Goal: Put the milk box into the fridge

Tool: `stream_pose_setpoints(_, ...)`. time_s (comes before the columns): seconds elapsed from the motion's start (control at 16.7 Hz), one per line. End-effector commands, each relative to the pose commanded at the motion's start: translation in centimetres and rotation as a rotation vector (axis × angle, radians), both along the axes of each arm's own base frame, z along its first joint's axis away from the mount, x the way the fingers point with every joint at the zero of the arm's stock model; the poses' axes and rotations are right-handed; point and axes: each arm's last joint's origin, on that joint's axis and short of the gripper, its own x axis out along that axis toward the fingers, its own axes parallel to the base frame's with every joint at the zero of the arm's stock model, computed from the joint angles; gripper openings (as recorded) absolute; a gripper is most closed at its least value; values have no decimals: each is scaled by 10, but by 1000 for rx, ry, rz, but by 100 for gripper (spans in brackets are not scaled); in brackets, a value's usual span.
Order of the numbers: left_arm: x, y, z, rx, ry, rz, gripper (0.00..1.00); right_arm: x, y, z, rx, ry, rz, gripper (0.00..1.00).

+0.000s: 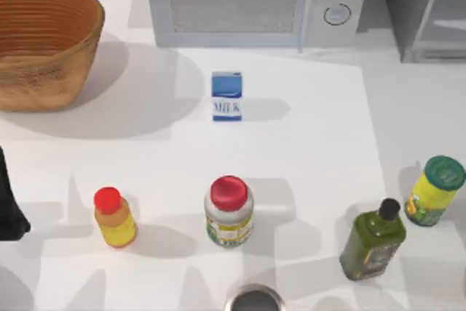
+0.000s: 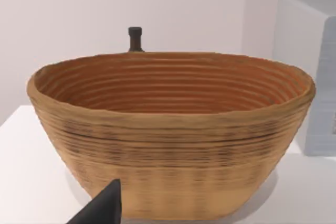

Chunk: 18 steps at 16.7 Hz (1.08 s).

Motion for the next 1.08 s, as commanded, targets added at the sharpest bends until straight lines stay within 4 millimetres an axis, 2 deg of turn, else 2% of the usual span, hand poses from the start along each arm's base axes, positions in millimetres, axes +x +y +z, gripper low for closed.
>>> stream_pose_setpoints(0.18, 0, 0, 0, 0, 0, 0, 100, 19, 22, 38, 59, 56, 61, 100)
stream_pose_setpoints(0.3, 0, 0, 0, 0, 0, 0, 100, 42, 46, 60, 86, 120, 90, 100)
stream_pose_setpoints(0.42, 0, 0, 0, 0, 0, 0, 100, 74, 81, 72, 95, 196, 106, 100)
stream_pose_setpoints(0.54, 0, 0, 0, 0, 0, 0, 100, 109, 126, 70, 84, 276, 106, 100)
stream_pose_setpoints(0.66, 0, 0, 0, 0, 0, 0, 100, 142, 175, 51, 56, 349, 89, 100)
stream_pose_setpoints(0.84, 0, 0, 0, 0, 0, 0, 100, 181, 242, 0, 1, 431, 44, 100)
stream_pose_setpoints(0.96, 0, 0, 0, 0, 0, 0, 100, 197, 276, -37, -32, 461, 9, 100)
stream_pose_setpoints(1.08, 0, 0, 0, 0, 0, 0, 100, 208, 300, -71, -59, 478, -27, 100)
